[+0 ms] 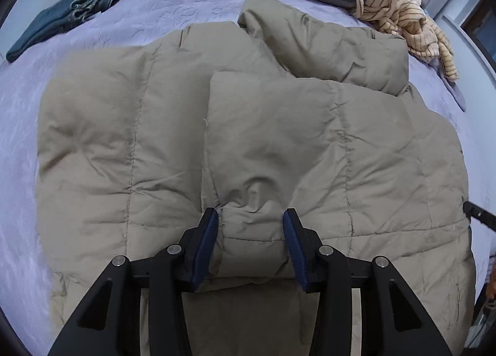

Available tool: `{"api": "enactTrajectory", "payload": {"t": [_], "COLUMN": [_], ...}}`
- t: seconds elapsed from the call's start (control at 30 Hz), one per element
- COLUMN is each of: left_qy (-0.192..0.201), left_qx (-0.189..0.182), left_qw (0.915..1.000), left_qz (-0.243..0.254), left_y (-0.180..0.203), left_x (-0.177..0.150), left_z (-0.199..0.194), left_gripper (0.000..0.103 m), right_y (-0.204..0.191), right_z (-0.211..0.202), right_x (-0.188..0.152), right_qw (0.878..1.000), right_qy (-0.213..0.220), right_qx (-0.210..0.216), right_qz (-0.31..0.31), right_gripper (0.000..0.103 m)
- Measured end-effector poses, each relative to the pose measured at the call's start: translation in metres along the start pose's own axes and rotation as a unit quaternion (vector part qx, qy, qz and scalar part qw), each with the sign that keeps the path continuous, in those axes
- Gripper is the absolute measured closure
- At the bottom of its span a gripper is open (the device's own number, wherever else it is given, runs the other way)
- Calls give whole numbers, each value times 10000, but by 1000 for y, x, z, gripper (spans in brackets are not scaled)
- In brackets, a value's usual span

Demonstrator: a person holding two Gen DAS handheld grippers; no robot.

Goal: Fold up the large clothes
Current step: 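Open the left tool and release the folded side edge, then smooth the folded jacket flat with both tools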

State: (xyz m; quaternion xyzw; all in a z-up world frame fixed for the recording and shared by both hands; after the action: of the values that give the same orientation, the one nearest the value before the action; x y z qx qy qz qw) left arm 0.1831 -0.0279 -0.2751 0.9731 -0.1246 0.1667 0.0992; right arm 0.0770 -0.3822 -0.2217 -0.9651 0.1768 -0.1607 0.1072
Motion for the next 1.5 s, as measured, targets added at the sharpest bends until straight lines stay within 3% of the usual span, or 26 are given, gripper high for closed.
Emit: {"api": "enactTrajectory", "payload": {"t": [0.13,0.33,0.43,0.47,0.5,0.57,0.67,0.73,0.8,0.93,1.0,1.17,1.5], "left_qy": [-93,-168,-258,-284,-313,-191,-74,-139,-162,-333,-454,-614,-744], "left_qx": [140,613,663,664,677,779,912,952,890,939,925,1079,724], "left_qw": [9998,9980,9975,9974,9972,9966,9956,9948,9949,9938,9931,9901,9929], "left_qz": [67,-27,-51,-66,-94,-175,-227,-348,-452,-499,-564,-654,-574], "left_y": [2,-2,-2,0,0,-1,0,0,3,5,6,-3,-25], "left_x": [3,-7,-24,-31,-37,-52,-68,-81,-93,-118,-130,-152,-195], "left_z": [-1,-36,-59,-66,-73,-91,-111,-119,-126,-134,-136,-139,-148], "left_gripper": [56,56,56,53,36,11,8,0,0,0,0,0,0], "right_y": [11,16,16,17,16,14,11,9,7,1,-3,-21,-59], "right_z": [15,-21,-37,-41,-46,-53,-56,-58,-59,-61,-63,-66,-68], "right_x": [1,-5,-21,-26,-33,-46,-65,-76,-84,-96,-102,-121,-171], "right_qw": [9996,9978,9954,9947,9939,9922,9889,9868,9853,9831,9821,9814,9792], "right_qy": [-156,-298,-409,-442,-471,-560,-755,-861,-918,-1035,-1065,-1098,-1139], "right_qx": [179,410,600,642,678,764,879,941,988,1060,1095,1181,1242], "right_qz": [121,426,630,677,726,809,930,999,1048,1073,1101,1044,1133], "right_gripper": [103,97,82,71,64,62,58,52,42,36,21,19,16]}}
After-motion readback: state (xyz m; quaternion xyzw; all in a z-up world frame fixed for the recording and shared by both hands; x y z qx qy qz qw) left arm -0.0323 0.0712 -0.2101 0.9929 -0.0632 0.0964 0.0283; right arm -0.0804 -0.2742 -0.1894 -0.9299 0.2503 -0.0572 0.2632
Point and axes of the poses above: each gripper's, at about its wrist camera, not at the fingertips, and z roughly the way its jaws point, y to its right, x to its top, the point moved 7 cm from there along z, roughly the way its jaws point, and after that the axes turned 3 degrees about z, right-handed, at the moved point
